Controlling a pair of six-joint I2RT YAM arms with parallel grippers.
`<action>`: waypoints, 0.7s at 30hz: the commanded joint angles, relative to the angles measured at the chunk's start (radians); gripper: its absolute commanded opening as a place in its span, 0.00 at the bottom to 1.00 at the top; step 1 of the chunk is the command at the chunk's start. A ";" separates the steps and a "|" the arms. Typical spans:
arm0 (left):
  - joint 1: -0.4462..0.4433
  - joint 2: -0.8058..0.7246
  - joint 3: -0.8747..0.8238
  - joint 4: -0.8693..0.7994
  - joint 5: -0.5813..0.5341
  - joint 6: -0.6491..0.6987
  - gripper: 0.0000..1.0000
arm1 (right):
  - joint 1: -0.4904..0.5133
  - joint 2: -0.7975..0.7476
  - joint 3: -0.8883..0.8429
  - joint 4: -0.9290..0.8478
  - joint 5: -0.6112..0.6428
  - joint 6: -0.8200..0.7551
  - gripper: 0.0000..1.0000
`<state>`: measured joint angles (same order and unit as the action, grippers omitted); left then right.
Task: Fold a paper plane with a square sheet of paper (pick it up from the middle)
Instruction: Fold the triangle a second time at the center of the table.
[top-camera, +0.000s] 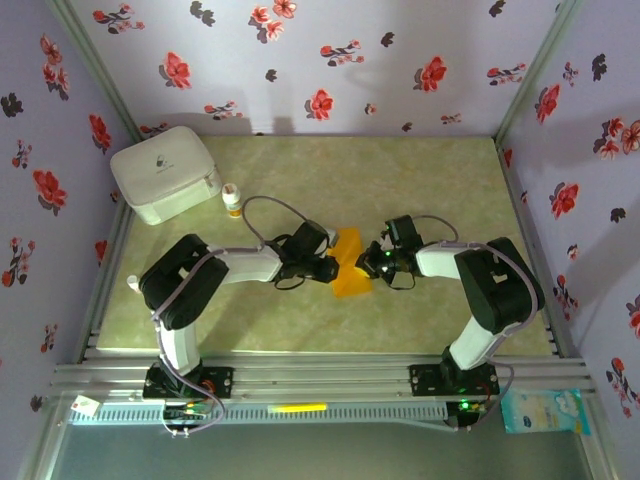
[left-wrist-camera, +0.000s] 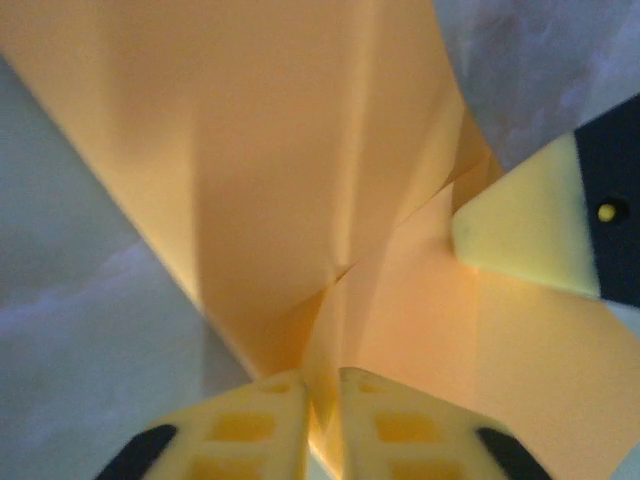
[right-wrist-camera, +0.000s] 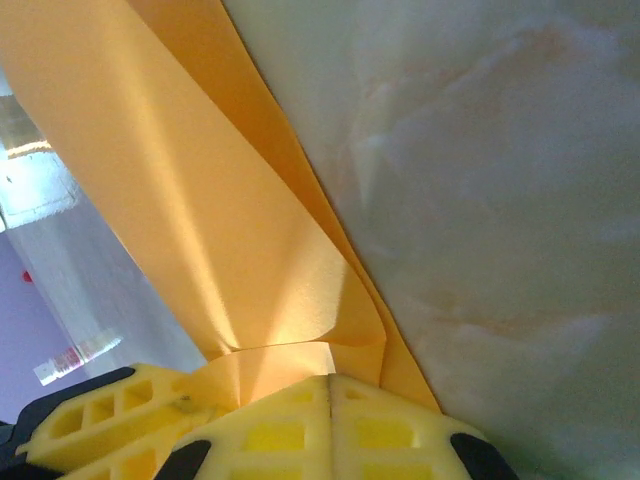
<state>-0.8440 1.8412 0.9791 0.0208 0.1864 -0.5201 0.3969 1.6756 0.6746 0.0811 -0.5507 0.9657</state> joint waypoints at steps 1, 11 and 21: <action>0.006 -0.069 0.022 -0.079 -0.007 -0.063 0.20 | -0.009 0.017 -0.017 -0.082 0.061 -0.019 0.00; -0.010 -0.151 0.060 -0.145 0.062 -0.235 0.06 | -0.010 0.015 -0.013 -0.100 0.073 -0.025 0.00; -0.046 -0.042 0.068 0.015 0.164 -0.336 0.00 | -0.013 0.010 -0.002 -0.122 0.075 -0.042 0.00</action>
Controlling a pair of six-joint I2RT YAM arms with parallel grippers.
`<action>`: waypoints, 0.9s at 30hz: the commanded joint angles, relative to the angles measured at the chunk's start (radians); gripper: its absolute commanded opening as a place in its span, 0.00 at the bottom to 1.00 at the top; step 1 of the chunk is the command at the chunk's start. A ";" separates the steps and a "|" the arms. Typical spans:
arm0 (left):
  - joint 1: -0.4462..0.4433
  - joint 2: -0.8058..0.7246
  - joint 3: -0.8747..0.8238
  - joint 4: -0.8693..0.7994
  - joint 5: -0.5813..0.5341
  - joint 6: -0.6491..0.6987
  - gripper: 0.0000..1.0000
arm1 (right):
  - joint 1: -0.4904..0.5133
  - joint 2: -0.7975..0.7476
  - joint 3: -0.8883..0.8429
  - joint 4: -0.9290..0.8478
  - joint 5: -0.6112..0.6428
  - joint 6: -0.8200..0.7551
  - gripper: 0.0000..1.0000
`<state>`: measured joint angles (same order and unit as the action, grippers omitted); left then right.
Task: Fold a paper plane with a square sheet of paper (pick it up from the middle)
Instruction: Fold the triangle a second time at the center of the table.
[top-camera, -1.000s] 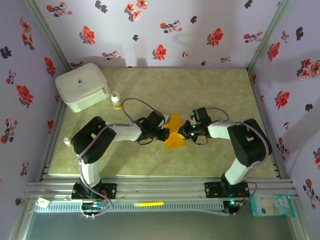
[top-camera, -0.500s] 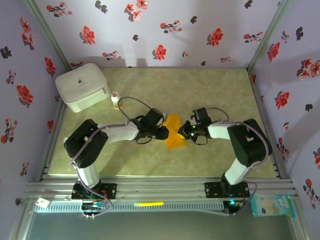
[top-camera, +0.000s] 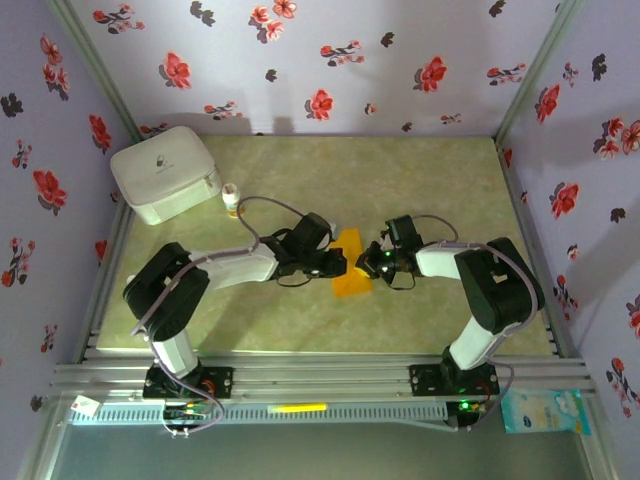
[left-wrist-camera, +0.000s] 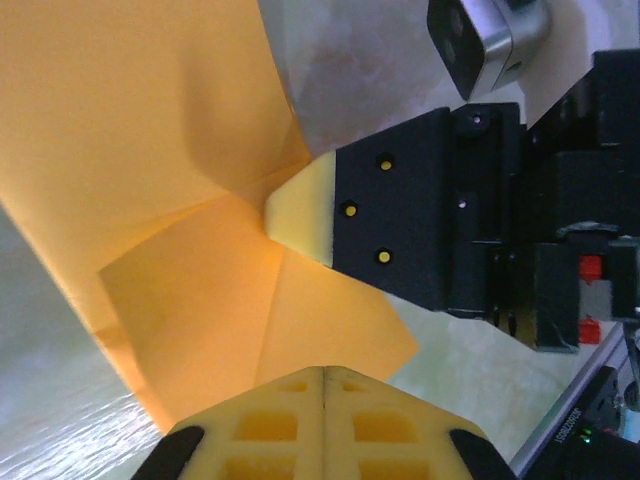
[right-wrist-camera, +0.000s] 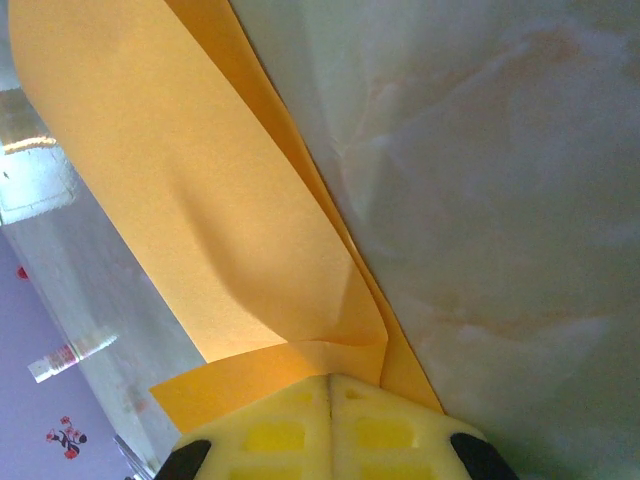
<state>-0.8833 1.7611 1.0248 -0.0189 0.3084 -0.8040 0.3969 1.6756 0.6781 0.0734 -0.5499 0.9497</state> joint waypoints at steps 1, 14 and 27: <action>-0.006 0.049 0.021 0.065 0.046 -0.061 0.00 | -0.013 0.010 -0.003 -0.117 0.074 -0.029 0.00; -0.016 0.130 0.031 0.081 0.082 -0.074 0.00 | -0.013 0.015 -0.003 -0.120 0.074 -0.032 0.00; -0.025 0.161 0.019 0.076 0.094 -0.072 0.00 | -0.012 0.017 -0.008 -0.119 0.075 -0.032 0.00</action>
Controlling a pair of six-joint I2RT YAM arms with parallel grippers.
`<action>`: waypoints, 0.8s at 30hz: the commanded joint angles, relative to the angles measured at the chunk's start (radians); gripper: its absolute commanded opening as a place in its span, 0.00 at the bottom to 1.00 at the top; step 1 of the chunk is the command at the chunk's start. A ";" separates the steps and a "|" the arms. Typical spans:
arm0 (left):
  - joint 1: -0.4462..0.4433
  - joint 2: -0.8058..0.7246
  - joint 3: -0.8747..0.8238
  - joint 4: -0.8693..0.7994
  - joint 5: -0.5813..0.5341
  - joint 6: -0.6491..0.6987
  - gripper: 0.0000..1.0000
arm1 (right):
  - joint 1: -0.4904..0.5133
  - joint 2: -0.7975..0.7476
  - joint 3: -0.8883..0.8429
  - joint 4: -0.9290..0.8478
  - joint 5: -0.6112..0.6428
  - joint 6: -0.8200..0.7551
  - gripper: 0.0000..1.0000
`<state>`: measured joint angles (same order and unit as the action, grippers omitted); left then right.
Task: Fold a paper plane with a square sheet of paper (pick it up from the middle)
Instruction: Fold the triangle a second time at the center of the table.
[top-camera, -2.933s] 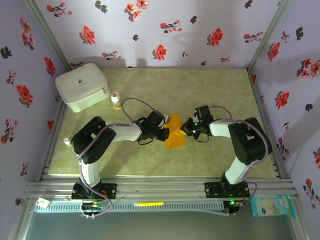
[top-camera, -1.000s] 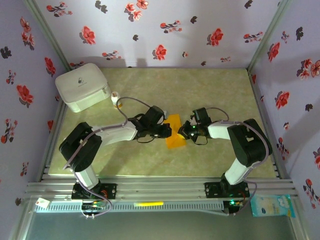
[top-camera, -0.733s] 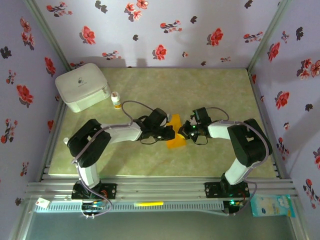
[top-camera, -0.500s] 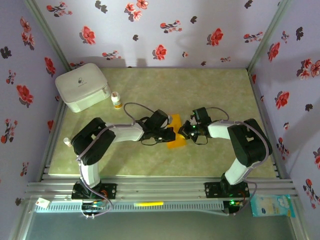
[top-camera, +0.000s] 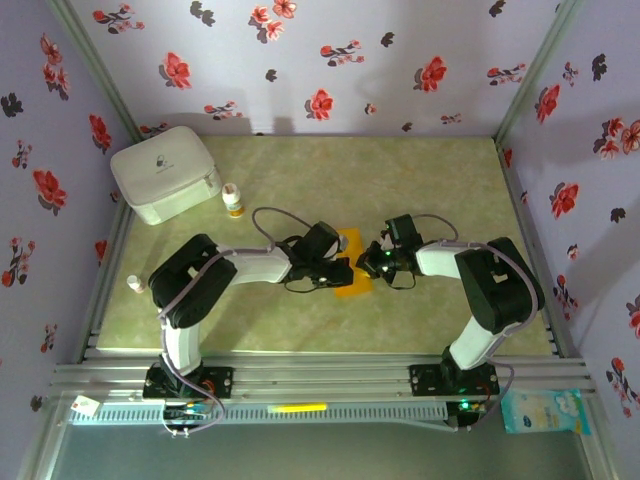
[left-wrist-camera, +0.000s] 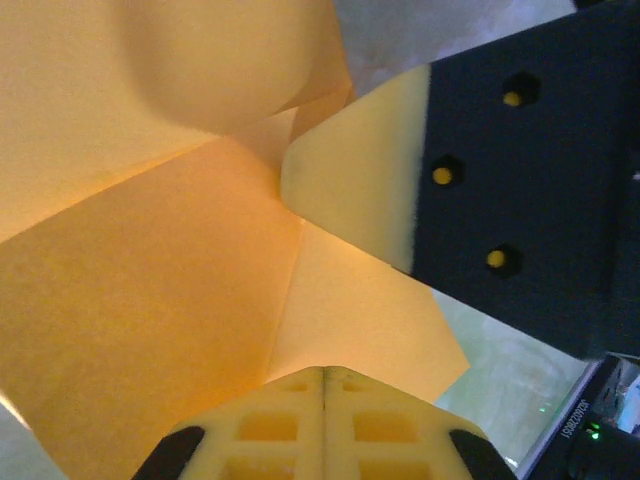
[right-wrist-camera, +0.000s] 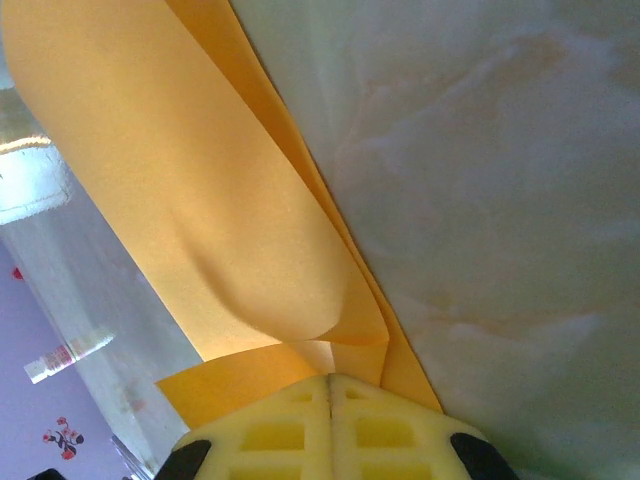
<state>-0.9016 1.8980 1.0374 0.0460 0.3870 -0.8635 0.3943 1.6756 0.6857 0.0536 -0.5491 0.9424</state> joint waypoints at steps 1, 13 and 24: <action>-0.008 0.025 0.003 0.012 0.015 -0.013 0.00 | -0.011 0.017 -0.015 -0.100 0.075 -0.025 0.00; -0.017 0.018 -0.052 0.050 0.012 -0.044 0.00 | -0.011 0.028 -0.014 -0.106 0.079 -0.033 0.00; -0.023 -0.005 -0.106 0.106 0.014 -0.089 0.00 | -0.010 0.035 -0.015 -0.110 0.081 -0.036 0.00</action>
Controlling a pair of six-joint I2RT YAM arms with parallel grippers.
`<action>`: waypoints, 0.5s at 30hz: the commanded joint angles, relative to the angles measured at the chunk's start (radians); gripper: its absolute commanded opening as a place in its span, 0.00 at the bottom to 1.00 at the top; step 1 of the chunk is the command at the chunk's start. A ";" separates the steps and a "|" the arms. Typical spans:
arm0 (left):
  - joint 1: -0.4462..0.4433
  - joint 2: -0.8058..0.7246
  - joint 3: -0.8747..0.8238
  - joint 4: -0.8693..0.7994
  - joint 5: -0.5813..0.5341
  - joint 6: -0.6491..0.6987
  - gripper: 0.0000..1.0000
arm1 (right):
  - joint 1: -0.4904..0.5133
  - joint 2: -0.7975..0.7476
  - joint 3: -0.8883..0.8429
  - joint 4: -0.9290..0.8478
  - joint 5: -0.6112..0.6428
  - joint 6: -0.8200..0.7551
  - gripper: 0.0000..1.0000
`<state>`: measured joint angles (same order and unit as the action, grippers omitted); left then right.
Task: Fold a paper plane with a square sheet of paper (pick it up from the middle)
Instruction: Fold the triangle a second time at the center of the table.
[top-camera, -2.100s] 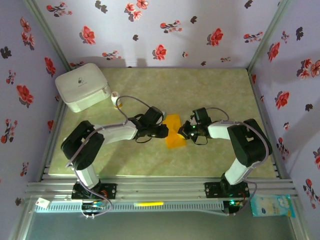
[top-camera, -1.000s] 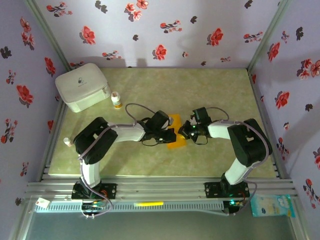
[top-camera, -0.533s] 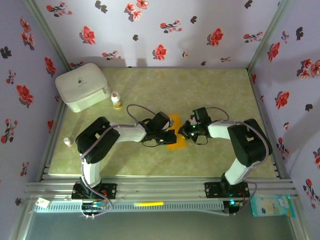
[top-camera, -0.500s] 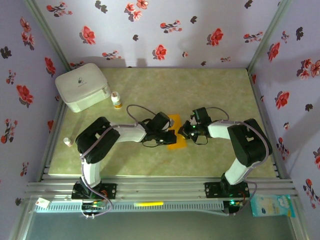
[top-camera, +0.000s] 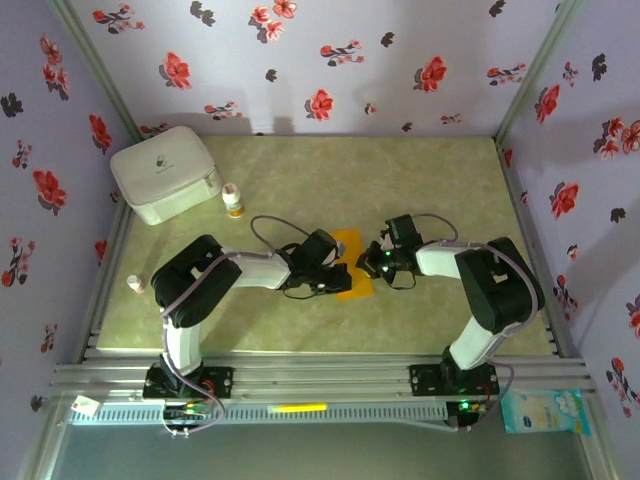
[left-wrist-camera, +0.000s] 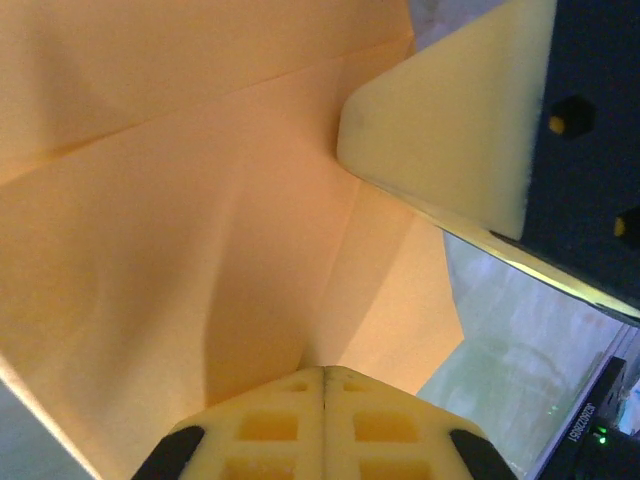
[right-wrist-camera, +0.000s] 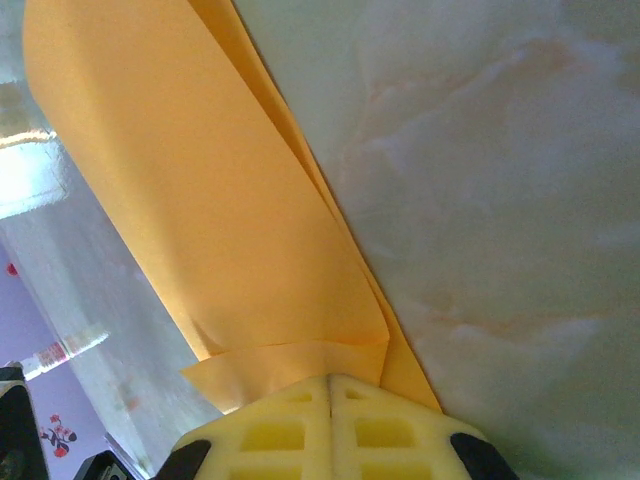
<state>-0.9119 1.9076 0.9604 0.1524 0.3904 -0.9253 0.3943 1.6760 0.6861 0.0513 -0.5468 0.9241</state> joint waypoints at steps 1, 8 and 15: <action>-0.014 -0.019 -0.036 0.002 0.010 -0.032 0.00 | -0.010 0.036 -0.014 -0.107 0.078 -0.018 0.00; -0.022 -0.053 -0.091 0.022 0.011 -0.065 0.01 | -0.010 0.037 -0.011 -0.118 0.085 -0.022 0.00; -0.028 -0.088 -0.134 0.018 0.010 -0.093 0.02 | -0.010 0.034 -0.014 -0.123 0.090 -0.027 0.00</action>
<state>-0.9260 1.8473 0.8566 0.2169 0.3897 -0.9909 0.3943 1.6760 0.6872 0.0471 -0.5461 0.9165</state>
